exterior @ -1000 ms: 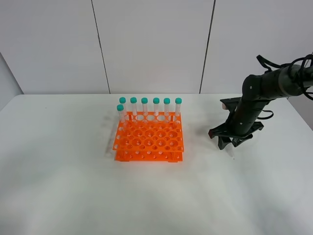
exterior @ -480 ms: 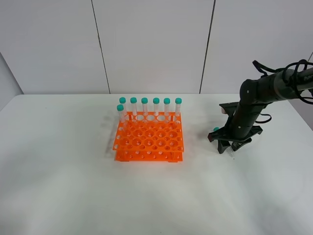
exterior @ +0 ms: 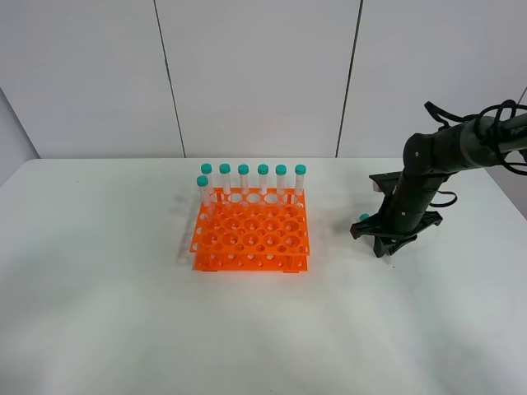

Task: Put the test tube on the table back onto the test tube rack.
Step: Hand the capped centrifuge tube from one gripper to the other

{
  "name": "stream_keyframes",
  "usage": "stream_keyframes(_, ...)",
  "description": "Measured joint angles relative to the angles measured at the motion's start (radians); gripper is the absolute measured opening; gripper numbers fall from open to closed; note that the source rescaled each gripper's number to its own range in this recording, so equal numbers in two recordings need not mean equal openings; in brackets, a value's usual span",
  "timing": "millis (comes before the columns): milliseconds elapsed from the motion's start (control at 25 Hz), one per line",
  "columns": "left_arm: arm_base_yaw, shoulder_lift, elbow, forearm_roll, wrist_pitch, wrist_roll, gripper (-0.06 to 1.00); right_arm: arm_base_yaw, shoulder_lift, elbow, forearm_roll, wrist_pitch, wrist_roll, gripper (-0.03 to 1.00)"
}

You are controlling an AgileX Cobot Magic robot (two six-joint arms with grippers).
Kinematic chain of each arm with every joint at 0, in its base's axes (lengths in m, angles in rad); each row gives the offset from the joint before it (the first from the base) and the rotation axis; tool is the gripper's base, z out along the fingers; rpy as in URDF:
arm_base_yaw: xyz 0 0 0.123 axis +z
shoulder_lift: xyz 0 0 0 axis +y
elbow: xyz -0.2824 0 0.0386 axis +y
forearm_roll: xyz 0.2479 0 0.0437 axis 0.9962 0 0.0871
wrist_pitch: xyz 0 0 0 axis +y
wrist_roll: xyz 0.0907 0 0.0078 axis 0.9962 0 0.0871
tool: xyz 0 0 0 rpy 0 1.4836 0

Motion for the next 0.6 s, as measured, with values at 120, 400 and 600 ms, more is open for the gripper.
stream_keyframes(120, 0.000, 0.000, 0.000, 0.000, 0.000, 0.000, 1.00, 0.000, 0.000, 0.000, 0.000, 0.000, 0.000, 0.01)
stream_keyframes(400, 0.000, 0.000, 0.000, 0.000, 0.000, 0.000, 1.00, 0.000, -0.014, 0.001, 0.002, -0.001, -0.002, 0.01)
stream_keyframes(600, 0.000, 0.000, 0.000, 0.000, 0.000, 0.000, 1.00, 0.000, -0.120, 0.003, 0.003, 0.003, -0.023, 0.01)
